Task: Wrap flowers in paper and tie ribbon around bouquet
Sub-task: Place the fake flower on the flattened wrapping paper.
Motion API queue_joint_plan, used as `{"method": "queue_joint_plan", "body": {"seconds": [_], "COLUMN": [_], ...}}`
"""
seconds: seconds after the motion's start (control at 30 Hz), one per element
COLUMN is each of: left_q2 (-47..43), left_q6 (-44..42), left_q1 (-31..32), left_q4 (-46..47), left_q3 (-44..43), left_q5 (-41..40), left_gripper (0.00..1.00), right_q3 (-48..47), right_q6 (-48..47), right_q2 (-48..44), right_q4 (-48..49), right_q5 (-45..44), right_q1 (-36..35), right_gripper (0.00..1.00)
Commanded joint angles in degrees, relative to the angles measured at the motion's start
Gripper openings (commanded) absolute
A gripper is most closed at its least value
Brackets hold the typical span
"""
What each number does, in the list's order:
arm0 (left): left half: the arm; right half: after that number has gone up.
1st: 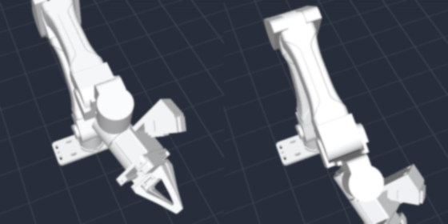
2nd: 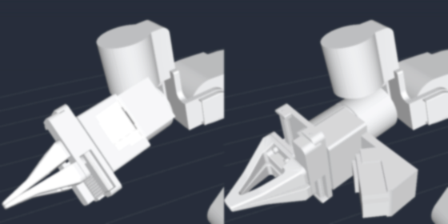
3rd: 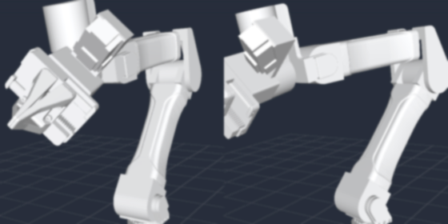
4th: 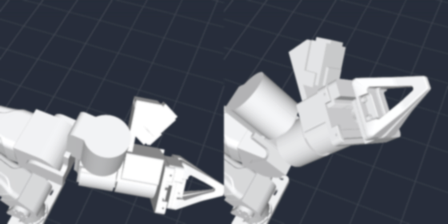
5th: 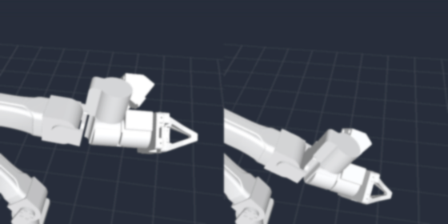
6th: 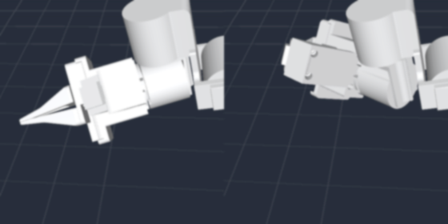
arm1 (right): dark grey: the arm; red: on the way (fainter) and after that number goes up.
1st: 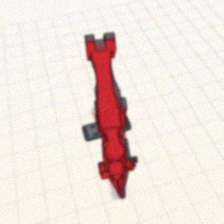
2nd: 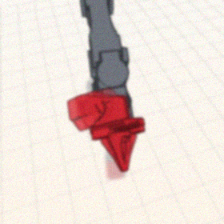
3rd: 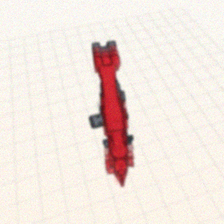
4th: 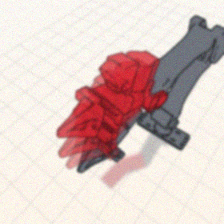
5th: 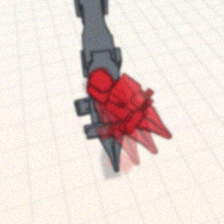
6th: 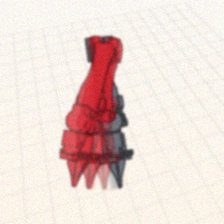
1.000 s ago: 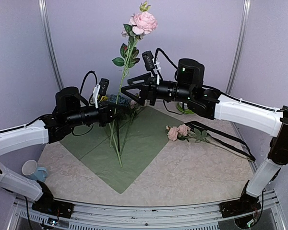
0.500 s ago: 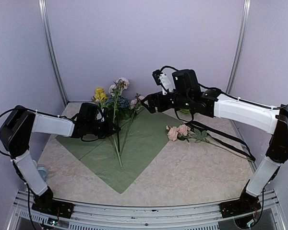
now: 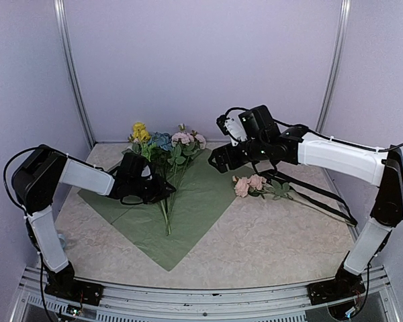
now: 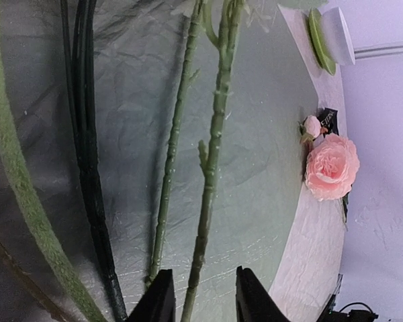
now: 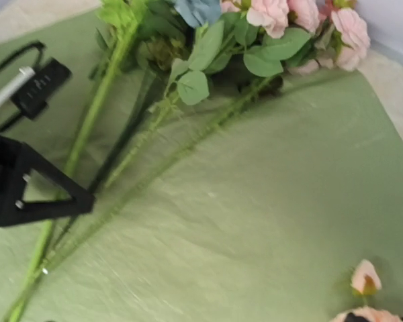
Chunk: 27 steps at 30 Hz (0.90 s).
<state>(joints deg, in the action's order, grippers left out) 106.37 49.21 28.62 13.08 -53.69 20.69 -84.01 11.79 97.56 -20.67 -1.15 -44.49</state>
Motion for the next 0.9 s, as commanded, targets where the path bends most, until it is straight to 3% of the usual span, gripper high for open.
{"method": "queue_joint_plan", "body": {"seconds": [0.0, 0.2, 0.37, 0.63, 0.77, 0.87], "left_q2": [-1.1, -5.7, -11.1, -22.7, -27.1, -29.3], "left_q6": [-0.3, -3.8, -7.4, -19.7, -23.7, -25.2], "left_q1": [0.5, 2.3, 4.4, 7.5, 8.0, 8.0], "left_q4": [-0.4, -5.9, -9.8, -10.9, -9.2, -8.1], "left_q3": [-0.8, -2.0, -3.7, -3.8, -1.9, -0.3], "left_q5": [-2.5, -9.0, -14.6, -23.2, -26.1, -27.6], "left_gripper": [0.36, 0.38, 0.44, 0.89, 0.94, 0.94], "right_q3": [0.3, 0.7, 1.8, 9.9, 12.5, 12.3], "right_q6": [-2.0, -5.7, -12.8, -16.3, -15.9, -17.6], "right_q2": [-0.4, -1.7, -1.8, -0.9, 1.7, 4.2], "right_q4": [-4.1, -9.7, -21.4, -34.2, -34.0, -30.9], "right_q5": [-0.4, -2.3, -4.1, -5.8, -6.1, -4.1], "right_q1": [0.7, 3.4, 9.5, 20.9, 27.6, 29.6], "right_gripper": [0.9, 0.89, 0.74, 0.72, 0.75, 0.69]}}
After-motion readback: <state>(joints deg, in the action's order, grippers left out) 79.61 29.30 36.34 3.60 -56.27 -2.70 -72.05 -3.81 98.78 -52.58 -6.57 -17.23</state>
